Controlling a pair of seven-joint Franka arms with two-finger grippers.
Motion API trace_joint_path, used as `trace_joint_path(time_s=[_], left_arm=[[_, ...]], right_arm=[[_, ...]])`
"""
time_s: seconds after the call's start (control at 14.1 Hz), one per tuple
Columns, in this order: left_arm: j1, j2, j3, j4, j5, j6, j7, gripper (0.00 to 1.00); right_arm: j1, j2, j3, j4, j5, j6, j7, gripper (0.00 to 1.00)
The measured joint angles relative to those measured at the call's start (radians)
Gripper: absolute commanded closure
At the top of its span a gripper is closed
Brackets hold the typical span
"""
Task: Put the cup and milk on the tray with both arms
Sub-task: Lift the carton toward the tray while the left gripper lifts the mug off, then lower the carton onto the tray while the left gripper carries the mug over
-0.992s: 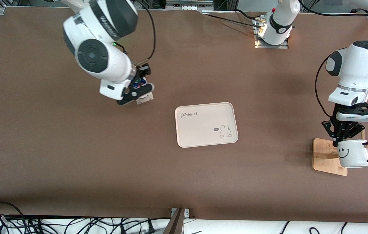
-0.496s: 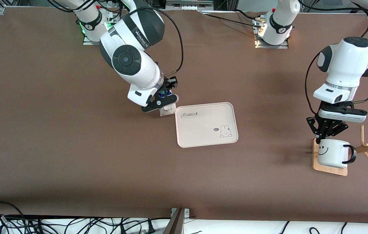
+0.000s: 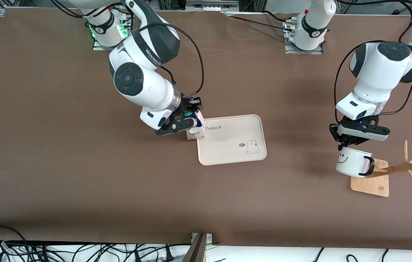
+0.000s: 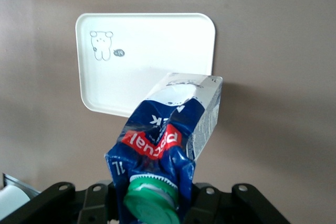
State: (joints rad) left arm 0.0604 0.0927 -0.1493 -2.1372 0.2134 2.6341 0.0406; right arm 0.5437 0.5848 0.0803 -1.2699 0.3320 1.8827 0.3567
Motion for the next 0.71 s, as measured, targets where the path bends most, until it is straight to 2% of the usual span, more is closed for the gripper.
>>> trace_joint_path(time_s=[0.35, 0.71], left_arm=[[-0.002, -0.002, -0.036, 0.130, -0.141, -0.331, -0.016, 1.00], [-0.030, 0.045, -0.037, 0.294, -0.226, -0.622, -0.045, 1.00]], right_arm=[[0.082, 0.085, 0.008, 0.001, 0.010, 0.150, 0.092, 0.76], [0.087, 0.127, 0.000, 0.009, -0.020, 0.171, 0.099, 0.76]])
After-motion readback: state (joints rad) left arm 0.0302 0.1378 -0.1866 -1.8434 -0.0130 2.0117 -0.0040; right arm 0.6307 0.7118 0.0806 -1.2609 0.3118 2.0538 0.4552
